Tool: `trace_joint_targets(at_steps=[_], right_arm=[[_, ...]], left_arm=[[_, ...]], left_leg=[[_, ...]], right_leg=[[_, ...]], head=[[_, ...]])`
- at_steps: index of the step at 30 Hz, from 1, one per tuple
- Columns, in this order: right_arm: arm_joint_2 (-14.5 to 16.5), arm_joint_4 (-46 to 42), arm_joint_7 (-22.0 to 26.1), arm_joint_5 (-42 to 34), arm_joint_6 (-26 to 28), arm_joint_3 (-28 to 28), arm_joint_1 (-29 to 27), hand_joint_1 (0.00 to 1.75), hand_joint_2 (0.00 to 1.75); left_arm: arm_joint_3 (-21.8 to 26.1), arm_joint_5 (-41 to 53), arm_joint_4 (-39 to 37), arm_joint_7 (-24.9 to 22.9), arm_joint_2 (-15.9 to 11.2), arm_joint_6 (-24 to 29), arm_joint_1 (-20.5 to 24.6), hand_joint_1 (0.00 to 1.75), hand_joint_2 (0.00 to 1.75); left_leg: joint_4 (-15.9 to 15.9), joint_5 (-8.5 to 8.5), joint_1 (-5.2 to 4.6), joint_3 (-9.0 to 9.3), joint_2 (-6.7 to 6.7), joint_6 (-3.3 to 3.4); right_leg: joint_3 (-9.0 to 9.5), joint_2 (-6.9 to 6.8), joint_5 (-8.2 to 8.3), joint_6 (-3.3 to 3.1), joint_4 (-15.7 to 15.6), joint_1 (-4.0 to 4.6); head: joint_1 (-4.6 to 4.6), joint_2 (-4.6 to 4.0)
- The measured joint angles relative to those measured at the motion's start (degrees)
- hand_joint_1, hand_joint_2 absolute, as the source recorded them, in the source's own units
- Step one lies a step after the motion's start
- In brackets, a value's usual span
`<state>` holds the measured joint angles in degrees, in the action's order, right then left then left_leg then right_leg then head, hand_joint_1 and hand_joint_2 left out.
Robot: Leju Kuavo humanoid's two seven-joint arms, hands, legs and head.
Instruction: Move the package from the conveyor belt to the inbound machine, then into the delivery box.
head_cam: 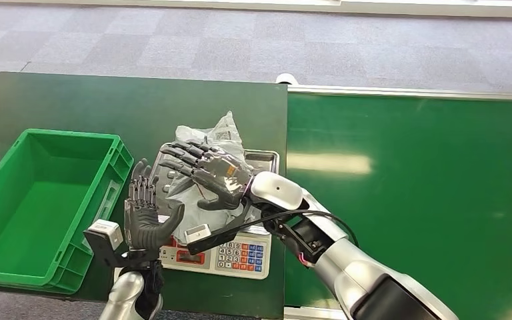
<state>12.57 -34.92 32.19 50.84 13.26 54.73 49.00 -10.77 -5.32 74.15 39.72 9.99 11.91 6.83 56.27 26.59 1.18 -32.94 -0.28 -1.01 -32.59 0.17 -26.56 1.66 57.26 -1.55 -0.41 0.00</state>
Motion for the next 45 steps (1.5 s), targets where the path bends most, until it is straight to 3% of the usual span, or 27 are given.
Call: trace_joint_targets(at_steps=[3, 7, 12, 24, 28, 38, 45], right_arm=[[0.0, -1.3, -3.8, 1.1, 0.0, 0.5, 0.0, 0.0, 0.0], [-0.2, -2.5, -8.3, 3.6, 5.0, 0.8, 0.0, 0.0, 1.75], [-1.1, -5.7, -7.8, 2.6, 10.6, -0.6, -0.3, 0.0, 1.75], [-3.1, -12.9, -7.3, 2.1, 10.8, -3.1, -1.6, 0.0, 1.75], [-3.9, -15.7, -7.3, -3.1, 10.1, -4.8, -3.1, 0.0, 1.75], [-9.8, -32.4, -4.9, -16.6, 5.1, -20.2, -15.8, 0.0, 1.75], [-11.7, -40.5, -3.0, -21.9, 3.5, -31.0, -25.5, 0.0, 1.75]], left_arm=[[0.6, 0.5, 1.1, -0.3, 0.0, 0.0, -0.9, 0.0, 1.75], [1.3, 1.1, 2.5, -0.7, 0.0, -0.2, -2.1, 0.0, 1.75], [1.9, 1.5, 3.4, -0.8, 0.1, -0.2, -2.6, 0.0, 1.75], [2.3, 1.5, 3.8, -0.8, 0.1, -0.3, -2.6, 0.0, 1.75], [2.5, 1.4, 4.2, -1.0, 0.2, -0.6, -2.9, 0.0, 1.75], [3.1, 1.5, 6.6, -1.5, 0.2, -2.4, -5.0, 0.0, 1.75], [2.8, 2.5, 8.0, -0.6, 0.2, -5.4, -4.7, 0.0, 1.75]], left_leg=[[0.0, 0.0, 0.0, 0.0, 0.0, 0.0], [0.0, 0.0, 0.0, 0.0, -0.01, 0.0], [0.0, 0.0, 0.0, 0.01, -0.01, 0.0], [0.0, 0.0, 0.0, 0.02, 0.0, 0.0], [0.0, 0.0, 0.0, 0.02, -0.02, 0.0], [0.0, 0.03, -0.01, 0.01, -0.03, -0.01], [0.0, 0.04, -0.01, 0.02, -0.03, -0.01]], right_leg=[[-0.01, 0.0, 0.0, 0.0, 0.0, 0.0], [-0.02, 0.0, 0.0, 0.0, 0.0, 0.0], [-0.02, 0.0, 0.0, 0.0, 0.0, 0.0], [-0.02, 0.0, 0.0, 0.0, 0.0, 0.0], [-0.02, -0.01, 0.0, 0.0, 0.0, 0.0], [-0.01, -0.02, -0.01, 0.01, -0.1, -0.02], [0.01, -0.02, -0.01, 0.01, -0.1, -0.01]], head=[[0.0, 0.0], [0.01, 0.0], [0.01, 0.0], [0.01, 0.0], [0.0, 0.0], [0.01, 0.0], [0.0, 0.0]])
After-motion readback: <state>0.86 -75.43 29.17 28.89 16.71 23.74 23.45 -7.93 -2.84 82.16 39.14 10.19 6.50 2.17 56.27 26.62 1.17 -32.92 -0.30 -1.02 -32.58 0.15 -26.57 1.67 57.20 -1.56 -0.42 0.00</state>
